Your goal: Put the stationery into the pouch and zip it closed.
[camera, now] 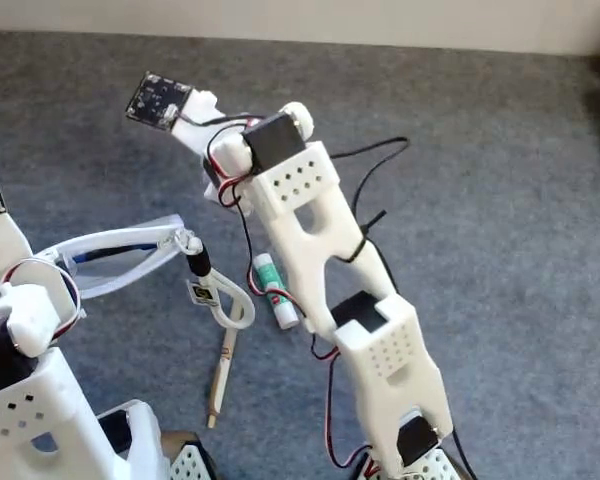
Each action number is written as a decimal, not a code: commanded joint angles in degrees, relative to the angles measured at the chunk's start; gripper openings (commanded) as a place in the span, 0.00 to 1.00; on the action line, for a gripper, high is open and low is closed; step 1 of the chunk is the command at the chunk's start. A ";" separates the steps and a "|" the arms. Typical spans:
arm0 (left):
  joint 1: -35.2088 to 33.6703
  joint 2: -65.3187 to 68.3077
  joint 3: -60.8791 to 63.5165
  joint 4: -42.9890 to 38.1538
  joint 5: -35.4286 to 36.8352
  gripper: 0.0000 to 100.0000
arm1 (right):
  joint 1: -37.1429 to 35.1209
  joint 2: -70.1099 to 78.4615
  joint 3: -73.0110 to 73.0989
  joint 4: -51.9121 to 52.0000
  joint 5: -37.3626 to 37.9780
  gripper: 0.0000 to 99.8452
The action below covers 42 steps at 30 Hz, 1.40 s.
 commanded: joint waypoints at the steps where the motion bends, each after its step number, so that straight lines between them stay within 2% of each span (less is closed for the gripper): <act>1: -0.75 0.66 0.66 -0.88 -0.35 0.01 | -0.75 -7.52 -1.98 1.10 -1.67 0.00; 5: -0.75 0.66 0.66 -0.88 -0.35 0.01 | -0.75 -10.15 -1.98 1.10 -7.21 0.00; 13: -0.75 0.66 0.75 -0.88 -0.35 0.01 | -0.84 -16.40 -1.01 1.10 -7.65 0.00; 25: -0.75 0.66 0.75 -0.88 -0.35 0.01 | -8.84 -39.60 32.40 -1.63 -7.47 0.00; 32: -0.75 0.66 0.75 -0.88 -0.35 0.01 | -9.10 -46.81 40.84 -9.80 -7.47 0.00; 39: -0.75 0.66 0.75 -0.88 -0.35 0.01 | -9.36 -51.21 42.33 -10.24 -7.56 0.00; 42: -0.75 0.66 0.75 -0.88 -0.35 0.01 | -12.35 -52.88 42.42 -10.24 -7.74 0.00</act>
